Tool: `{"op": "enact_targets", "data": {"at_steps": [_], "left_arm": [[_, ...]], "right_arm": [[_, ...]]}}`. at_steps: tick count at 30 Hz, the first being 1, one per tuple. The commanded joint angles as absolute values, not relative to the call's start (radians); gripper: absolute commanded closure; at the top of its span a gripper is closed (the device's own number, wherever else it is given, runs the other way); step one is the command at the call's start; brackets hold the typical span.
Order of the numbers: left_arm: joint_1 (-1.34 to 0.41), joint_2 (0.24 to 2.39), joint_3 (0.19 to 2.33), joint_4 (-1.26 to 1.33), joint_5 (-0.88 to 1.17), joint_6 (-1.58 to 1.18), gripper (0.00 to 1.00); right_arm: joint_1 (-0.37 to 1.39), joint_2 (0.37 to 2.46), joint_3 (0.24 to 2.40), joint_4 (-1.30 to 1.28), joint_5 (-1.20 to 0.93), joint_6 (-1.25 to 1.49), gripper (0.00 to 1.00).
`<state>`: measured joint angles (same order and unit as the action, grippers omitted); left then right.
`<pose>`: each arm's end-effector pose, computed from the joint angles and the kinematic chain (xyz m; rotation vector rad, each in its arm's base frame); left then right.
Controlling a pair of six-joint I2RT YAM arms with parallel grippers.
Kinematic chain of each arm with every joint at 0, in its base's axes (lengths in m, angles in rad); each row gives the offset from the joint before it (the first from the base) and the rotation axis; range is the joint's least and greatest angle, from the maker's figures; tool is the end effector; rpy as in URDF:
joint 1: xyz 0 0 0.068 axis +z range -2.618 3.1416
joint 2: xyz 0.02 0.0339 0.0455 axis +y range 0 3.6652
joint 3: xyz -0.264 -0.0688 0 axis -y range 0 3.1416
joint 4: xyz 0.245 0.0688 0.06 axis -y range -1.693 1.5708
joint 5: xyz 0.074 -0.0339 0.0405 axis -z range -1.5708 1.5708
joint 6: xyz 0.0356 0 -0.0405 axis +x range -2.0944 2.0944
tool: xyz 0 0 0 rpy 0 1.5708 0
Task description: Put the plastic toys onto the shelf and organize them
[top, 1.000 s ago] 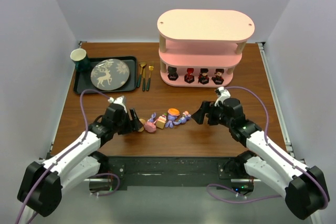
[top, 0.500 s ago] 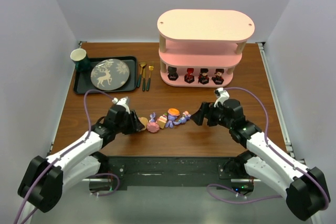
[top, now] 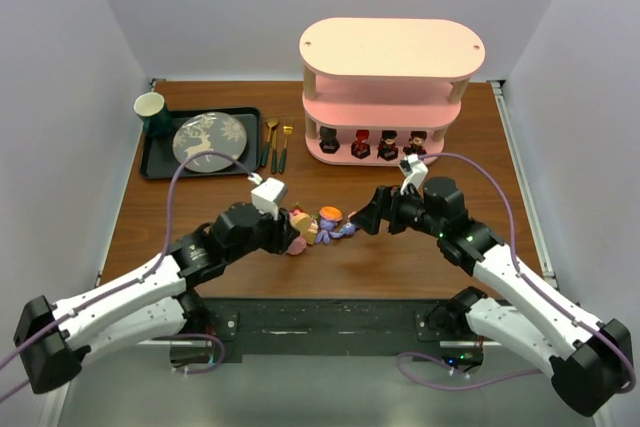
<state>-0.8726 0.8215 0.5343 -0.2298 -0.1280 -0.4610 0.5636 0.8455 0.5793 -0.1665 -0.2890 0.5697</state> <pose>0.1238 -0.1404 0.2409 0.3615 2.1246 -0.6664 0.1596 0.1129 0.2591 -0.1912 2.1246 0.9900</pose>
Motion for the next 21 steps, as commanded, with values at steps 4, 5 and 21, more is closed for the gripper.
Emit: {"op": "enact_targets", "data": {"at_steps": [4, 5, 21], "left_arm": [[-1.141, 0.937, 0.647, -0.105, -0.379, -0.071, 1.0], [-1.155, 0.951, 0.65, -0.092, -0.403, -0.042, 1.0], [-1.29, 1.045, 0.563, 0.337, -0.434, 0.354, 1.0]], "right_arm": [[0.597, 0.864, 0.773, -0.322, -0.334, 0.621, 0.08], [0.597, 0.865, 0.784, -0.345, -0.334, 0.627, 0.08], [0.629, 0.968, 0.805, -0.284, -0.4, 0.716, 0.19]]}}
